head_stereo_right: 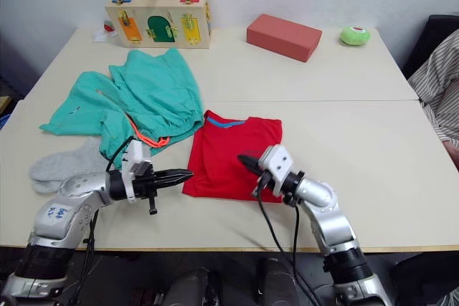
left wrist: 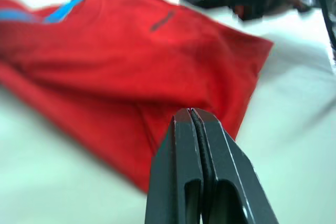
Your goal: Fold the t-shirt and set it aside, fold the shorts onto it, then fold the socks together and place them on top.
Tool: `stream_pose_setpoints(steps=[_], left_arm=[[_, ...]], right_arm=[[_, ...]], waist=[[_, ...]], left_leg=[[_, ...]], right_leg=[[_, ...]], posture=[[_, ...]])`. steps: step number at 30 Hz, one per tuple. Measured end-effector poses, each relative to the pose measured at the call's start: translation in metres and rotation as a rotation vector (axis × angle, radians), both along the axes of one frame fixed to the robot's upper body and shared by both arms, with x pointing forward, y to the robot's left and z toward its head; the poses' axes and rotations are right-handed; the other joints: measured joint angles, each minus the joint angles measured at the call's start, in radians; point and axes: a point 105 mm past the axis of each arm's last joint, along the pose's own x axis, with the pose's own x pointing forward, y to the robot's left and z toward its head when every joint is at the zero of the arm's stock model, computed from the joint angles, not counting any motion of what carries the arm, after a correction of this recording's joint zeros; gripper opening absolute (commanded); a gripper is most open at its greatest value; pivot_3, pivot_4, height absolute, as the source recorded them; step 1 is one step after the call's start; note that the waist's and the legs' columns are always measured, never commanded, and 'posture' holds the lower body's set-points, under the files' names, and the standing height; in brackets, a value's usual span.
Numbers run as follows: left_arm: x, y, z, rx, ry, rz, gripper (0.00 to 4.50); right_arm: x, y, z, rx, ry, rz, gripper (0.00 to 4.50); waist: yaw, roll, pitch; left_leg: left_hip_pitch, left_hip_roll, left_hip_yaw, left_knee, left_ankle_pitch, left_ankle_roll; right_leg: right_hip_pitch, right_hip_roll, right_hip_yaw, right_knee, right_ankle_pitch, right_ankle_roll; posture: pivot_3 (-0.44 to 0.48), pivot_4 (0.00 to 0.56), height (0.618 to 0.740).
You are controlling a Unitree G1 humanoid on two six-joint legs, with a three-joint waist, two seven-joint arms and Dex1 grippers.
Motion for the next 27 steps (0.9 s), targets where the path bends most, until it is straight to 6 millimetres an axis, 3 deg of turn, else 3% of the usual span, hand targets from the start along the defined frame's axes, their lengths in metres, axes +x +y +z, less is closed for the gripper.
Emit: stream_pose_setpoints(steps=[5,9,11,17,20,25,27], left_arm=[[0.005,-0.033,-0.005,-0.009,-0.027,-0.084,0.03],[0.026,-0.057,-0.021,0.083,-0.041,-0.065,0.03],[0.033,-0.054,-0.035,0.135,-0.025,-0.019,0.03],[0.049,-0.055,-0.033,0.115,-0.068,0.062,0.03],[0.047,-0.052,-0.030,0.075,-0.064,0.062,0.03],[0.019,-0.039,-0.016,-0.037,-0.041,-0.021,0.03],[0.013,-0.034,-0.020,-0.012,-0.026,-0.024,0.03]], right_arm=[[-0.007,0.001,-0.019,-0.054,0.039,0.006,0.00],[-0.024,-0.009,-0.027,-0.107,0.054,0.080,0.00],[-0.035,-0.013,-0.030,-0.123,0.078,0.134,0.00],[-0.055,-0.028,-0.037,-0.154,0.158,0.234,0.00],[-0.047,-0.033,-0.024,-0.083,0.166,0.203,0.00],[-0.006,-0.034,0.041,0.126,0.077,0.128,0.00],[0.005,-0.035,0.054,0.154,0.052,0.103,0.00]], waist=[[-0.002,-0.001,0.001],[0.003,-0.002,0.000],[0.003,-0.003,0.000],[0.008,-0.004,0.000],[0.009,-0.004,0.000],[-0.003,-0.004,0.001],[-0.003,-0.004,0.001]], left_leg=[[-0.001,0.000,0.001,0.001,0.000,0.001],[0.001,0.000,0.000,0.001,0.000,0.001],[0.001,0.001,0.000,0.001,0.000,0.001],[0.003,0.001,0.000,0.002,0.000,0.001],[0.003,0.001,-0.001,0.002,0.000,0.001],[0.002,0.002,-0.002,0.002,0.001,0.000],[0.002,0.002,-0.002,0.001,0.001,0.000]], right_leg=[[0.000,0.001,0.000,-0.002,0.001,0.001],[0.001,0.002,0.000,-0.003,0.000,0.001],[0.001,0.002,0.000,-0.003,0.001,0.001],[0.003,0.001,0.000,-0.003,0.001,0.001],[0.002,0.001,0.000,-0.002,0.001,0.001],[0.001,0.001,-0.001,-0.002,0.000,0.000],[0.001,0.001,-0.001,-0.002,0.000,0.000]], posture=[[0.000,0.150,0.740],[0.000,0.150,0.740],[0.000,0.150,0.740],[0.000,0.150,0.740],[0.000,0.150,0.740],[0.000,0.150,0.740],[0.000,0.150,0.740]])
